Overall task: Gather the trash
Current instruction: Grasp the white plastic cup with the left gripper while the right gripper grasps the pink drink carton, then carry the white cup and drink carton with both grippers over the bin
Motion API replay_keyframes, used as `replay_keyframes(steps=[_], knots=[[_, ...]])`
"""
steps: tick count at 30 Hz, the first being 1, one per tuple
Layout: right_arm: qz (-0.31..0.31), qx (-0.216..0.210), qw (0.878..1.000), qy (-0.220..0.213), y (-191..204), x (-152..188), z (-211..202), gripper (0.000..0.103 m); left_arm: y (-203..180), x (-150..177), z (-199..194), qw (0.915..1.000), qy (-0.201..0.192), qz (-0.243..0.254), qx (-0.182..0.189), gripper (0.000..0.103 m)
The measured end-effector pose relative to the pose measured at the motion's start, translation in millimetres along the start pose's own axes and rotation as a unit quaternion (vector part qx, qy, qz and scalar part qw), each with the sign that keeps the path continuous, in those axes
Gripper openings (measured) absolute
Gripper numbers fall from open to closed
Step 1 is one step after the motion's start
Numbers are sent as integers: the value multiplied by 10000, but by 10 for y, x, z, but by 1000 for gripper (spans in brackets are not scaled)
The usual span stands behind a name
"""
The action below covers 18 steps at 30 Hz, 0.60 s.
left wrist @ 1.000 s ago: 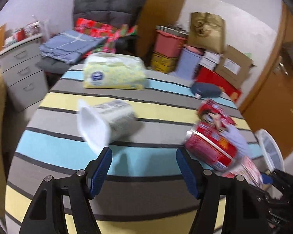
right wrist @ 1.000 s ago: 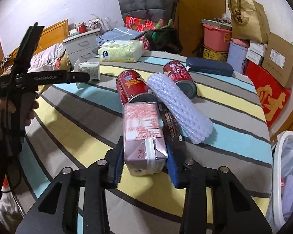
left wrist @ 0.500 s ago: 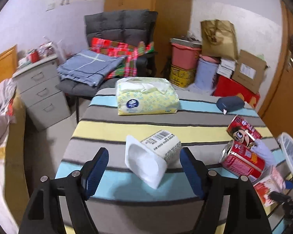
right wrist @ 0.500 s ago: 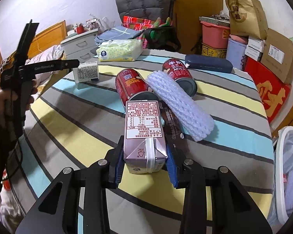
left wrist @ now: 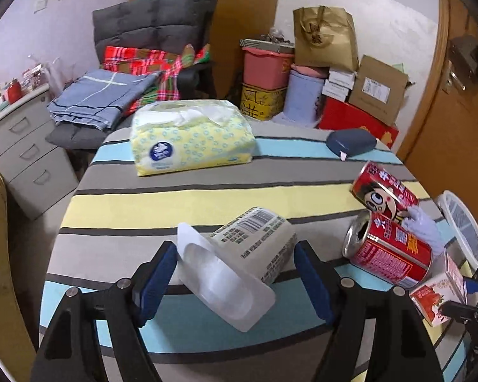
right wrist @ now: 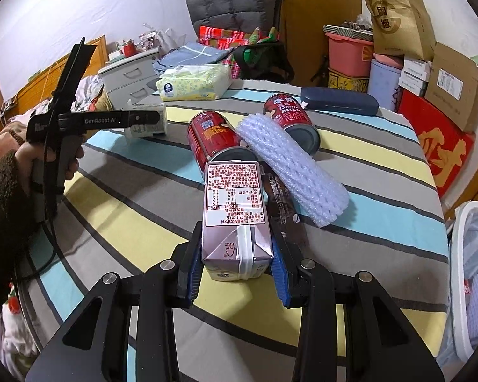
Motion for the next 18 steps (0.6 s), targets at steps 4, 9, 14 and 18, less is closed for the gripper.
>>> replay_keyframes(steps=[4, 9, 14, 18], knots=[[-16, 14, 10000, -3, 4, 10, -7, 38, -71, -21, 0, 10000, -6, -47, 25, 74], [-22, 0, 10000, -7, -9, 21, -28, 38, -195, -22, -28, 10000, -16, -46, 24, 72], [49, -52, 10000, -62, -33, 21, -73, 38, -342, -38, -149, 10000, -87, 11, 8, 72], [102, -69, 9998, -138, -50, 15, -114, 38, -472, -29, -283, 9999, -123, -2, -16, 71]])
Point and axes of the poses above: each gripper's, at about its wrist camera, not at the fingertips, and z roughly the way its jaws point, y to its left, x to its underside, the point moved 10 cm from there along z, roughly the way its jaws point, and after that the axes turned 14 degrees about z, right-handed, at the moved point
